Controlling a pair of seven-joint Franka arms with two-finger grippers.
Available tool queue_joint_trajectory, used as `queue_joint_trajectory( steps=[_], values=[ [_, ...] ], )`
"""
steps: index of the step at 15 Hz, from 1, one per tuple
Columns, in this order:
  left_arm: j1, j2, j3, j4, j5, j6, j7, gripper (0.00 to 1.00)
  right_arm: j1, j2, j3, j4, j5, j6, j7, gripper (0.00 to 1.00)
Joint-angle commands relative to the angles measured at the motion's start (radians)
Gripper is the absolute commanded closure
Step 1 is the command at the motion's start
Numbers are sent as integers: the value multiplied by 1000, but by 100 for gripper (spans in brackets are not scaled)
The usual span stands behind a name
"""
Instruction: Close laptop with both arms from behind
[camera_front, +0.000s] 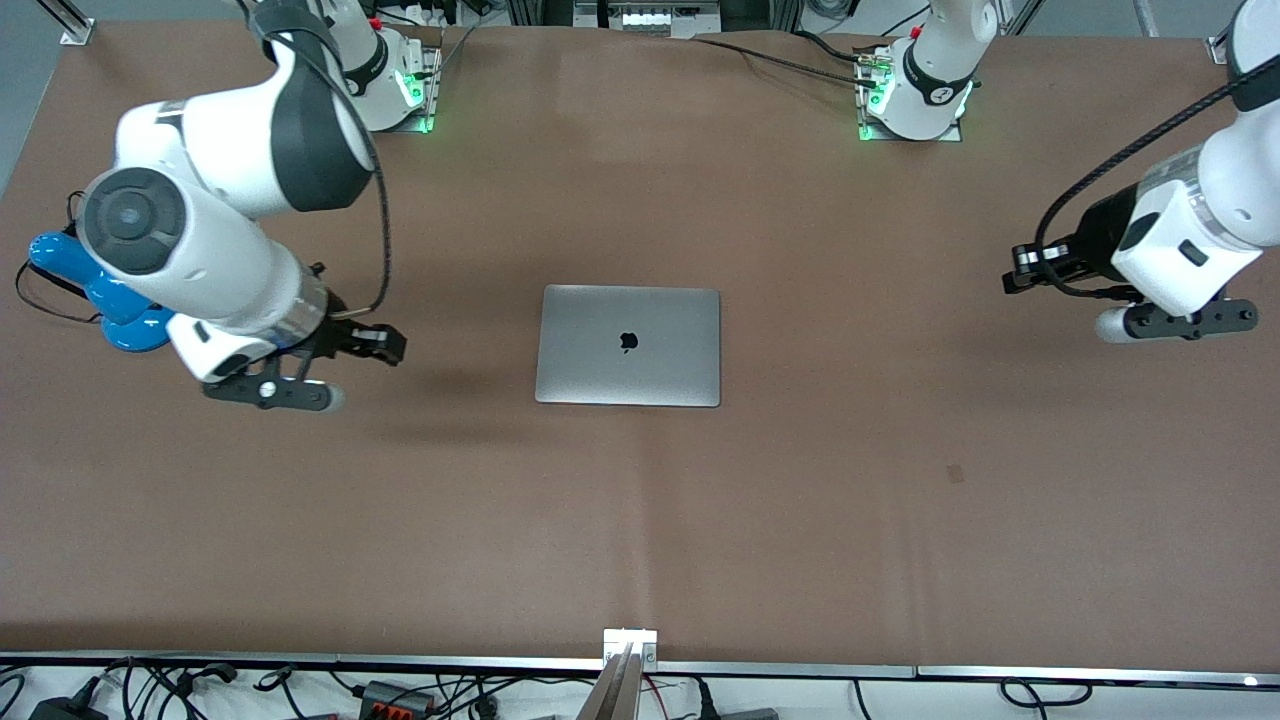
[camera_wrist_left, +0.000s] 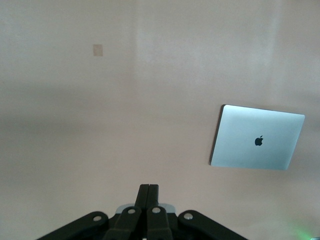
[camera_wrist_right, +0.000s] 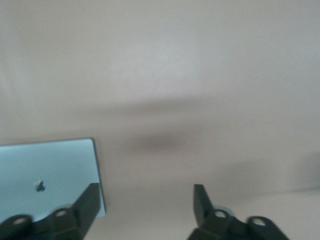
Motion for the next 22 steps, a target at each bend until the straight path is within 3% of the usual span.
queue_joint_trajectory(
  steps=[1, 4, 7, 9, 11, 13, 15, 16, 18, 19, 20, 22],
  values=[
    [-15, 7, -26, 16, 66, -47, 13, 99, -12, 6, -21, 27, -11, -24, -9, 0],
    [-15, -4, -48, 6, 155, -57, 19, 98, -25, -15, -14, 27, -14, -19, -54, 0],
    [-17, -36, -45, -28, 164, -49, 19, 99, -119, -43, 21, 29, -13, -13, -55, 0],
    [-31, -127, -17, -159, 161, 24, 21, 99, -310, -82, 189, 29, -34, -13, -55, 0],
    [-40, -268, 35, -377, 158, 171, 68, 99, -470, -108, 352, 29, -114, -13, -73, 0],
    [-41, -335, 70, -477, 102, 231, 102, 99, -569, -127, 420, 27, -149, -13, -136, 0],
    [-79, -321, 163, -466, 51, 233, 145, 95, -669, -133, 469, 27, -149, -13, -239, 0],
    [-103, -318, 182, -461, 51, 233, 166, 86, -675, -135, 466, 29, -151, -13, -282, 0],
    [-106, -314, 184, -452, 45, 233, 163, 80, -680, -145, 463, 29, -158, -22, -313, 0],
    [-107, -303, 184, -438, 48, 225, 156, 32, -680, -156, 460, 29, -162, -27, -314, 0],
    [-109, -300, 184, -441, 45, 235, 156, 4, -680, -183, 457, 18, -168, -28, -320, 0],
    [-112, -295, 184, -435, 48, 257, 154, 0, -678, -219, 457, -26, -192, -50, -351, 0]
  ],
)
